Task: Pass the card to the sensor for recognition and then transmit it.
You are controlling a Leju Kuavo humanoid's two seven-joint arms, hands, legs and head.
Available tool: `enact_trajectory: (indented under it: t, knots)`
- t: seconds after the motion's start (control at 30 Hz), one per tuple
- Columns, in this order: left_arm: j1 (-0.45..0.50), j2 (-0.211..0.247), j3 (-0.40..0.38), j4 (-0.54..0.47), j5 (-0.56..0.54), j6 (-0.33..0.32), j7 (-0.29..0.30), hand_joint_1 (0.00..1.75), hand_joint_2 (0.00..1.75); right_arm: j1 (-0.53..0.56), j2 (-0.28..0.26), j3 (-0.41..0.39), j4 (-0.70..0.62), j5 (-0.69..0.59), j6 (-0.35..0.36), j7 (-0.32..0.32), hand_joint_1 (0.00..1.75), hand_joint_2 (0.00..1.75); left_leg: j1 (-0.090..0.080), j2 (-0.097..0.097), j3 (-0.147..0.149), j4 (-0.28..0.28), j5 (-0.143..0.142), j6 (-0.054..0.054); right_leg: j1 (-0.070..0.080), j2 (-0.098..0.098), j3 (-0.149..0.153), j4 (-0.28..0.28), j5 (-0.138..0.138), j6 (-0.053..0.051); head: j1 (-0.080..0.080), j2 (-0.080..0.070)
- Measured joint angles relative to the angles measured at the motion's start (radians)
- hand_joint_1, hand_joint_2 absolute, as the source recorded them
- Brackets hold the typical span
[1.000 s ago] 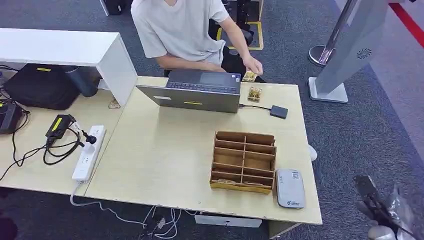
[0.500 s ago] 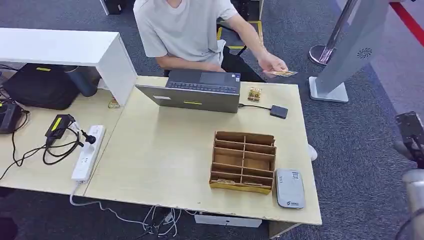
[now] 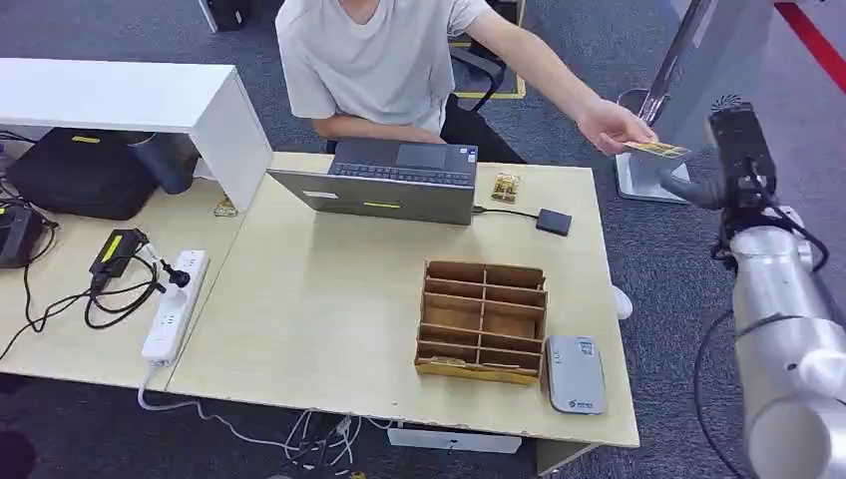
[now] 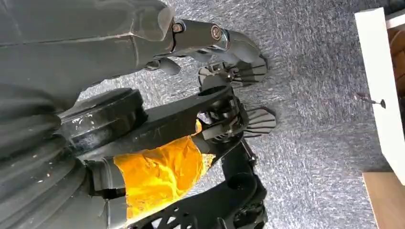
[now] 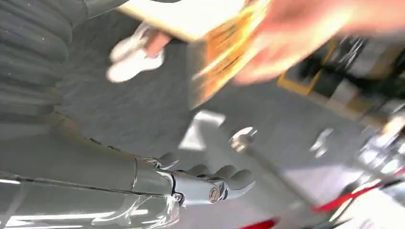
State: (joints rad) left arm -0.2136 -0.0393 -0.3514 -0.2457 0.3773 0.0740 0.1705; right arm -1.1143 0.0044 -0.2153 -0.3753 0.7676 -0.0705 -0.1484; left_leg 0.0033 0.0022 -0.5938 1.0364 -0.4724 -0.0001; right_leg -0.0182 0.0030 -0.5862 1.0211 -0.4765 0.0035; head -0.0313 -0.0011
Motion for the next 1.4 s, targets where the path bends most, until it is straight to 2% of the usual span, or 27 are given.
enact_trajectory:
  t: [0.2, 0.4, 0.47, 0.6, 0.83, 1.03, 1.4]
  knots:
    - [-0.004, -0.02, 0.012, 0.0, -0.042, 0.07, -0.016, 0.0, 1.75, -0.026, 0.137, 0.12, -0.041, 0.042, -0.042, 0.024, 0.0, 1.75, 0.001, -0.001, 0.0, 0.0, 0.0, -0.001, 0.001, -0.001, 0.0, 0.0, -0.001, -0.001, 0.0, 0.0]
    - [-0.014, -0.048, 0.013, -0.002, -0.103, 0.176, -0.082, 0.0, 1.75, -0.018, 0.209, 0.242, -0.089, -0.008, -0.058, 0.026, 0.0, 1.75, 0.001, -0.001, -0.001, 0.0, 0.0, -0.001, 0.001, -0.001, 0.0, -0.001, -0.001, -0.002, 0.001, 0.0]
    - [-0.015, -0.055, 0.015, -0.005, -0.105, 0.152, -0.084, 0.0, 1.75, -0.011, 0.217, 0.282, -0.106, -0.027, -0.061, 0.022, 0.0, 1.75, 0.0, -0.001, -0.001, 0.0, 0.0, -0.001, 0.001, -0.002, 0.0, -0.001, -0.001, -0.001, 0.001, 0.0]
    - [-0.013, -0.057, 0.04, -0.005, -0.08, 0.051, -0.074, 0.0, 1.75, 0.003, 0.224, 0.352, -0.127, -0.074, -0.072, 0.018, 0.0, 1.75, 0.0, -0.001, -0.001, 0.0, 0.0, -0.001, 0.001, -0.002, 0.0, -0.001, -0.001, -0.002, 0.001, 0.0]
    - [-0.002, -0.058, 0.105, -0.005, -0.027, -0.036, -0.084, 0.0, 1.75, 0.012, 0.225, 0.436, -0.145, -0.125, -0.076, 0.011, 0.0, 1.75, 0.001, -0.001, -0.001, 0.0, 0.0, -0.001, 0.001, -0.002, 0.0, -0.001, -0.001, -0.002, 0.001, 0.0]
    - [0.006, -0.057, 0.139, -0.005, -0.021, -0.047, -0.088, 0.0, 1.75, 0.017, 0.225, 0.466, -0.15, -0.139, -0.078, 0.008, 0.0, 1.75, 0.001, -0.001, -0.001, 0.0, 0.0, -0.001, 0.001, -0.002, -0.001, -0.001, -0.001, -0.002, 0.001, 0.0]
    - [0.009, -0.056, 0.15, -0.005, -0.02, -0.047, -0.088, 0.0, 1.75, 0.021, 0.225, 0.482, -0.151, -0.139, -0.079, 0.008, 0.0, 1.75, 0.001, -0.001, -0.001, 0.0, 0.0, -0.001, 0.001, -0.002, 0.0, -0.001, -0.001, -0.002, 0.001, 0.0]
